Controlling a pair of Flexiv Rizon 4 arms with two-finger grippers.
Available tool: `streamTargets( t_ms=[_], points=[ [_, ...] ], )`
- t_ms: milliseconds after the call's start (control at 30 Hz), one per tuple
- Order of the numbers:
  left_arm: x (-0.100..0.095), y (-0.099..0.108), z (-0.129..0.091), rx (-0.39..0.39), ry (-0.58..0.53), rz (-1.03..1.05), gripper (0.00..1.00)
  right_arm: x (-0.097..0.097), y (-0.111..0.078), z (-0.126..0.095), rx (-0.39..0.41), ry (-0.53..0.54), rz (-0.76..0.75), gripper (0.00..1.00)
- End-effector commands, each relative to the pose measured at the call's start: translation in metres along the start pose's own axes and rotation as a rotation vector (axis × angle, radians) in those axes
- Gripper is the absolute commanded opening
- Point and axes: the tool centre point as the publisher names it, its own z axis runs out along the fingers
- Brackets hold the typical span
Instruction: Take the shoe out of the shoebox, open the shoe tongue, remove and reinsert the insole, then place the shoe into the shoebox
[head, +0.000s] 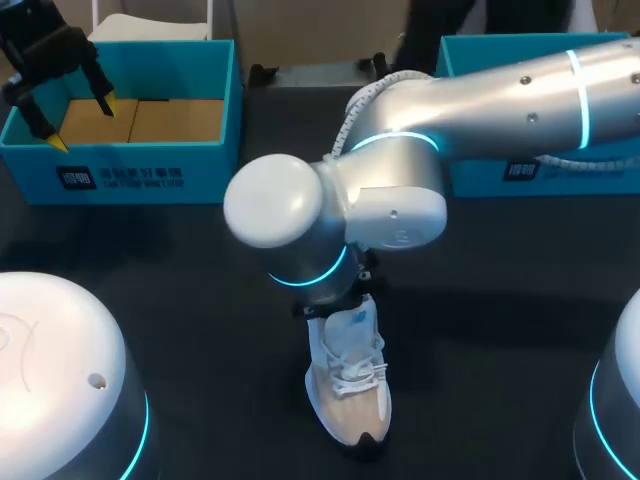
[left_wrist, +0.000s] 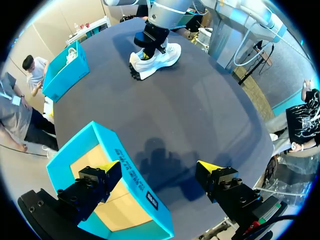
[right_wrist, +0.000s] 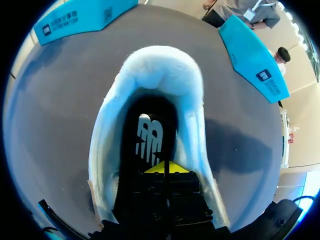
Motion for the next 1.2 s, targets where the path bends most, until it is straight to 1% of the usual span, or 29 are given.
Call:
streamTargets(
  t_ms=[33, 133, 300, 400, 500, 733, 867, 967, 1067, 1200],
  points=[
    [0.000, 0.000, -0.001, -0.002, 0.002, 0.000, 1.00, 0.016, -0.001, 0.012, 0.012, 0.000, 0.003, 0.00],
    [0.000, 0.000, -0.001, -0.002, 0.002, 0.000, 1.00, 0.020, -0.001, 0.013, 0.009, 0.038, -0.006, 0.00],
    [0.000, 0.000, -0.001, -0.002, 0.002, 0.000, 1.00, 0.024, 0.000, 0.008, 0.001, 0.062, -0.012, 0.00],
    [0.000, 0.000, -0.001, -0.002, 0.002, 0.000, 1.00, 0.018, 0.000, 0.003, -0.011, 0.071, 0.005, 0.00],
    [0.000, 0.000, -0.001, -0.002, 0.002, 0.000, 1.00, 0.011, 0.000, -0.002, -0.022, 0.108, 0.017, 0.00],
    [0.000, 0.000, -0.001, -0.002, 0.002, 0.000, 1.00, -0.003, 0.006, -0.018, -0.026, 0.225, 0.044, 0.00],
    [0.000, 0.000, -0.001, -0.002, 0.002, 0.000, 1.00, -0.005, 0.010, -0.024, 0.016, 0.292, 0.038, 0.00],
    [0.000, 0.000, -0.001, -0.002, 0.002, 0.000, 1.00, -0.003, 0.012, -0.026, 0.031, 0.312, 0.022, 0.00],
    [0.000, 0.000, -0.001, -0.002, 0.002, 0.000, 1.00, 0.003, 0.013, -0.027, 0.052, 0.323, 0.001, 0.00],
    [0.000, 0.000, -0.001, -0.002, 0.002, 0.000, 1.00, 0.008, 0.011, -0.027, 0.065, 0.311, -0.017, 0.00]
  ],
)
